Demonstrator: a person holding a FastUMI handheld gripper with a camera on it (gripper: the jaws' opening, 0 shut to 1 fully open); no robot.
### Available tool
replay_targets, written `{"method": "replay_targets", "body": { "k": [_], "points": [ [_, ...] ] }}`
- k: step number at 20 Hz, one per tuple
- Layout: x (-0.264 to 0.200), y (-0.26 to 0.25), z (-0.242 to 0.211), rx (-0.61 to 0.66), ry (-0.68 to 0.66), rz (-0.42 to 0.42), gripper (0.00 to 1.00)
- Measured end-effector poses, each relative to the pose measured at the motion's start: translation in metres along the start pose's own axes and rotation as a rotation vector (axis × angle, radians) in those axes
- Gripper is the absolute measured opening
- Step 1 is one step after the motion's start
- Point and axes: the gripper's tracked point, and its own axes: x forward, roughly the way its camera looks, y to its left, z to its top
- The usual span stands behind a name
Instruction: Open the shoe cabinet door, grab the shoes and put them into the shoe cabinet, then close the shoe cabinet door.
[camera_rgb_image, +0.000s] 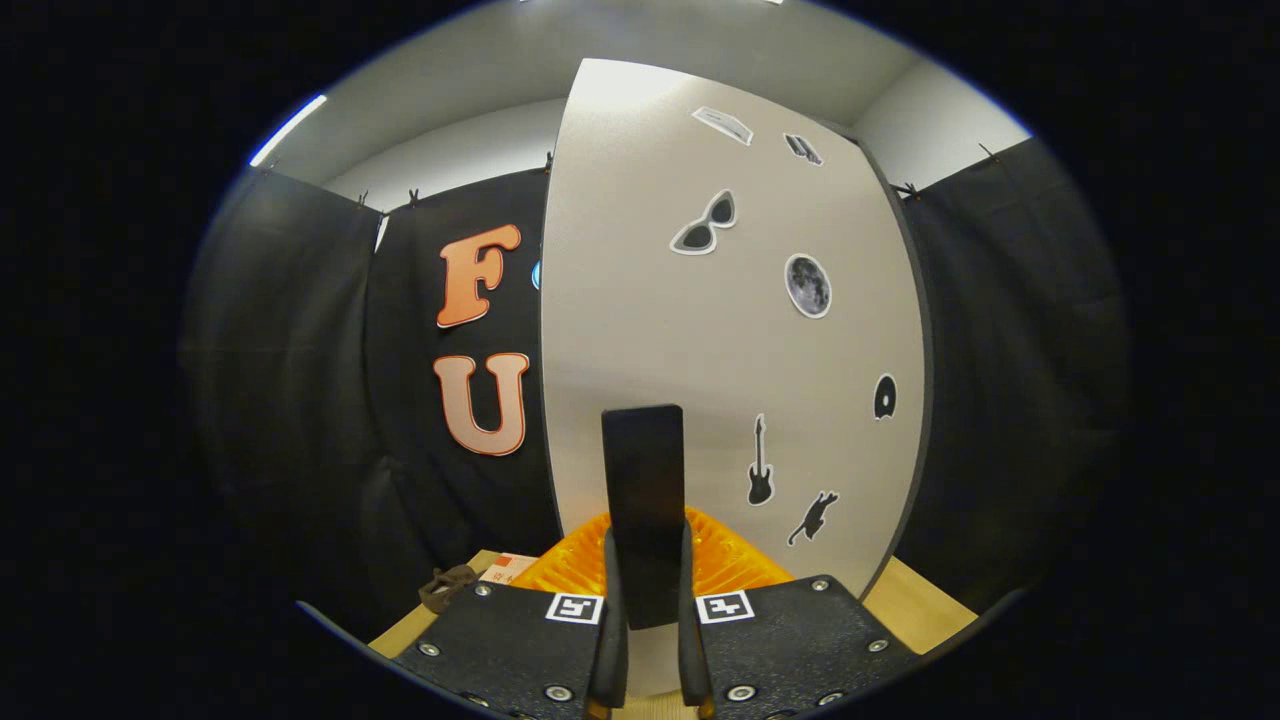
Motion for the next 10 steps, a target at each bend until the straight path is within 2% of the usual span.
{"method": "replay_targets", "body": {
  "k": [10],
  "points": [
    [-0.071, -0.064, 0.001, -0.007, 0.026, -0.003, 0.19]
  ]
}}
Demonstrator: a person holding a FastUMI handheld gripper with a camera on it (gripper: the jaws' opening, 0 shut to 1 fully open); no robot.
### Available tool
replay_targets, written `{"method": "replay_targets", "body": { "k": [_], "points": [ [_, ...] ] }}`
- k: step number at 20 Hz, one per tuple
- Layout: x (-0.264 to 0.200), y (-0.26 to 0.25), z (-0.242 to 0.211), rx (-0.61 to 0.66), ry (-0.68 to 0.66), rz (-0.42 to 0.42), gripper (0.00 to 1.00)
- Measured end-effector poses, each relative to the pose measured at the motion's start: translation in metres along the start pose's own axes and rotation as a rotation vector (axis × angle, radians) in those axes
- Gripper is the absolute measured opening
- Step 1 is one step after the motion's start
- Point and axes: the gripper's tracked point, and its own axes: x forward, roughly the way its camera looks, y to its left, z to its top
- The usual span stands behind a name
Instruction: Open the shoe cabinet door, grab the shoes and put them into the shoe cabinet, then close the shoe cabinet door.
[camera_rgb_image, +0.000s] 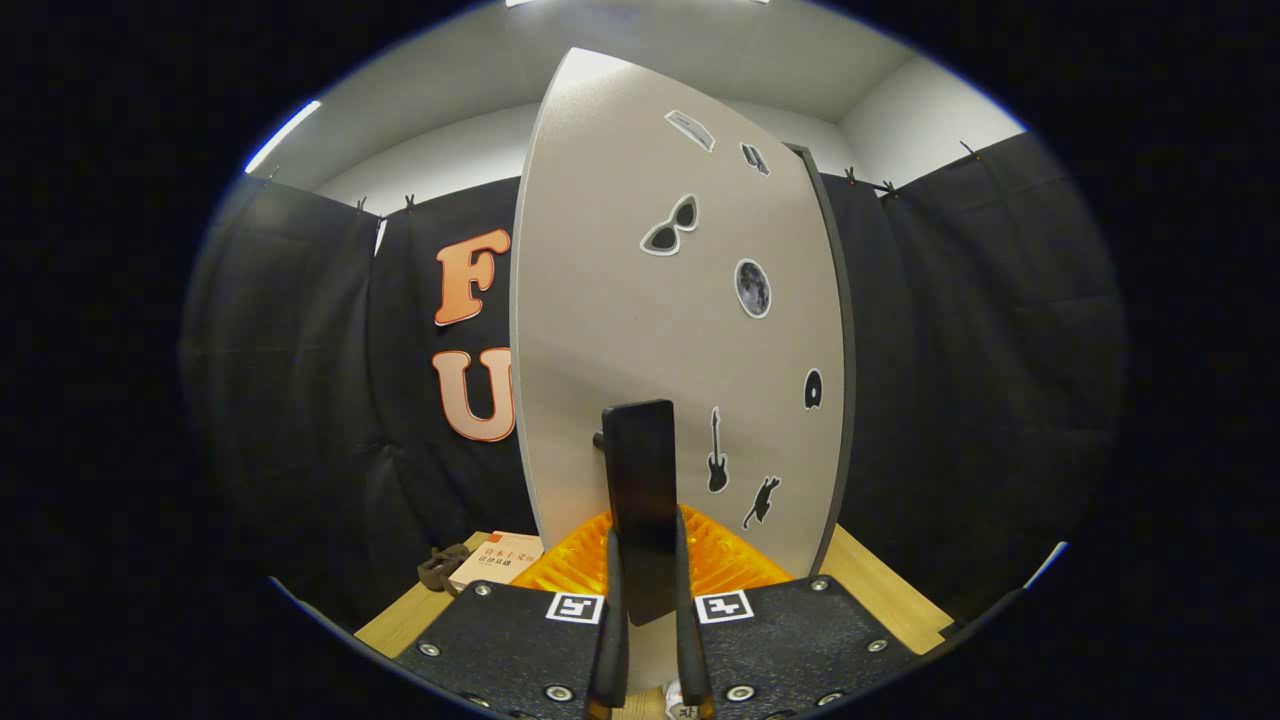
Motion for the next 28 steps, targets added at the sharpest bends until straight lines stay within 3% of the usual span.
{"method": "replay_targets", "body": {
  "k": [6, 16, 28],
  "points": [
    [-0.029, -0.035, -0.001, -0.009, 0.015, -0.004, 0.19],
    [-0.083, -0.134, -0.001, -0.004, 0.004, -0.091, 0.14],
    [-0.104, -0.244, -0.012, 0.023, 0.009, -0.178, 0.06]
  ]
}}
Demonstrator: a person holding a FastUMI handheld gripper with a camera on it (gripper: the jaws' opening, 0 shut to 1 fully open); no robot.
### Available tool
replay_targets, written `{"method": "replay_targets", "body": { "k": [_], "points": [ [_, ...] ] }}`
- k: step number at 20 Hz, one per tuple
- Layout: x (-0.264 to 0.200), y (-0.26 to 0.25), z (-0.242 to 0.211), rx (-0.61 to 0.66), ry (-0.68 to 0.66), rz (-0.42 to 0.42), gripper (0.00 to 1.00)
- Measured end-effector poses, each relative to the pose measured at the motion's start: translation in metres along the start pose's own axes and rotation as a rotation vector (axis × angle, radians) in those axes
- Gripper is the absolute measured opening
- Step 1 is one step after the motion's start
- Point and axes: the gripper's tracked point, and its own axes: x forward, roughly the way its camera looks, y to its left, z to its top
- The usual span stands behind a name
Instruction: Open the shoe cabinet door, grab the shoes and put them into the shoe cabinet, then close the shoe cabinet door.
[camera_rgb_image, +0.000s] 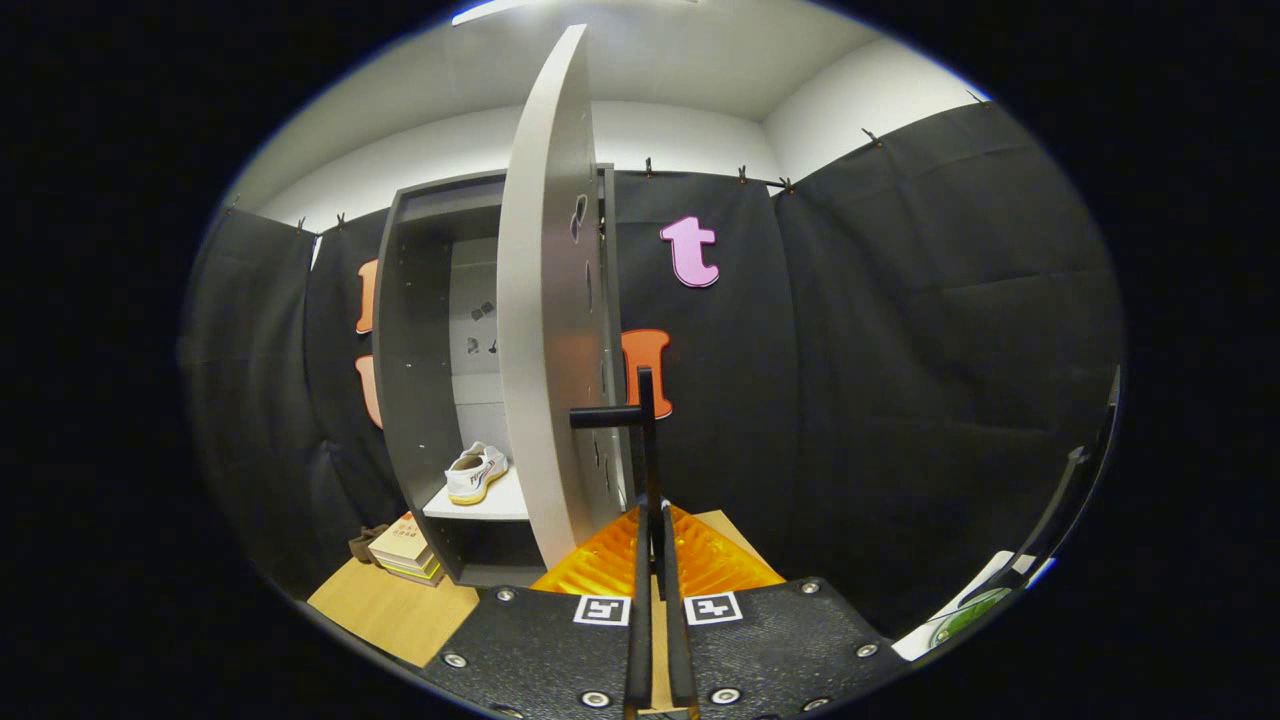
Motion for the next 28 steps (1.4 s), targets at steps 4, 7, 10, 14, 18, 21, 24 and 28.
{"method": "replay_targets", "body": {
  "k": [4, 7, 10, 14, 18, 21, 24, 28],
  "points": [
    [-0.005, -0.018, -0.001, -0.021, 0.001, -0.039, 0.06],
    [-0.014, -0.023, 0.001, -0.029, 0.0, -0.063, 0.06],
    [-0.018, -0.038, 0.0, -0.037, 0.004, -0.098, 0.04],
    [-0.034, -0.039, 0.009, -0.023, -0.007, -0.12, 0.04],
    [-0.055, -0.01, 0.009, -0.038, -0.005, -0.095, 0.04],
    [-0.065, 0.021, 0.002, -0.033, 0.009, -0.054, 0.04],
    [-0.067, 0.056, -0.015, -0.043, 0.037, -0.016, 0.04],
    [-0.066, 0.107, -0.052, -0.029, 0.115, 0.045, 0.06]
  ]
}}
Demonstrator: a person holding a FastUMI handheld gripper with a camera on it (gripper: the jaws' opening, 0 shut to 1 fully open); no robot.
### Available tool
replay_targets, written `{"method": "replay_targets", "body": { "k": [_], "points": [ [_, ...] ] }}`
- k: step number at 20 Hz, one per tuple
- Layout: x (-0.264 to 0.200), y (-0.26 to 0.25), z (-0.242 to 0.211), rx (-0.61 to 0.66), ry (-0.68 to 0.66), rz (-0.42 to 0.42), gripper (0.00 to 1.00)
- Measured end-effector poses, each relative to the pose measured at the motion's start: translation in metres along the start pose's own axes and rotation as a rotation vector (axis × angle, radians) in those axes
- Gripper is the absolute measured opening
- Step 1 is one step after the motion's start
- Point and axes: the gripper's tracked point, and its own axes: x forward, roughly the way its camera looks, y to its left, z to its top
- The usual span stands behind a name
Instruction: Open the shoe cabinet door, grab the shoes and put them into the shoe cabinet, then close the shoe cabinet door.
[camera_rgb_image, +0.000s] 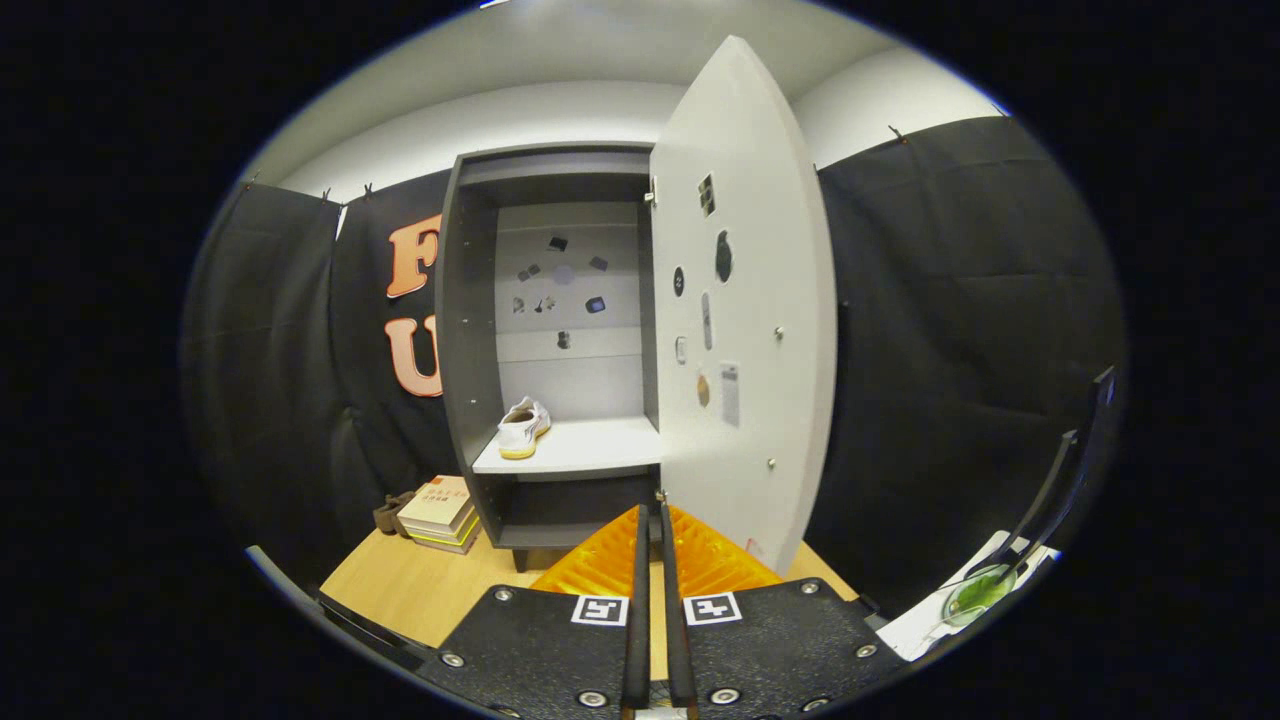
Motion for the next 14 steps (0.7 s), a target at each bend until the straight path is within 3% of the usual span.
{"method": "replay_targets", "body": {
  "k": [10, 14],
  "points": [
    [0.014, 0.084, -0.059, 0.021, 0.122, 0.053, 0.24],
    [0.013, 0.103, -0.084, 0.015, 0.17, 0.043, 0.24]
  ]
}}
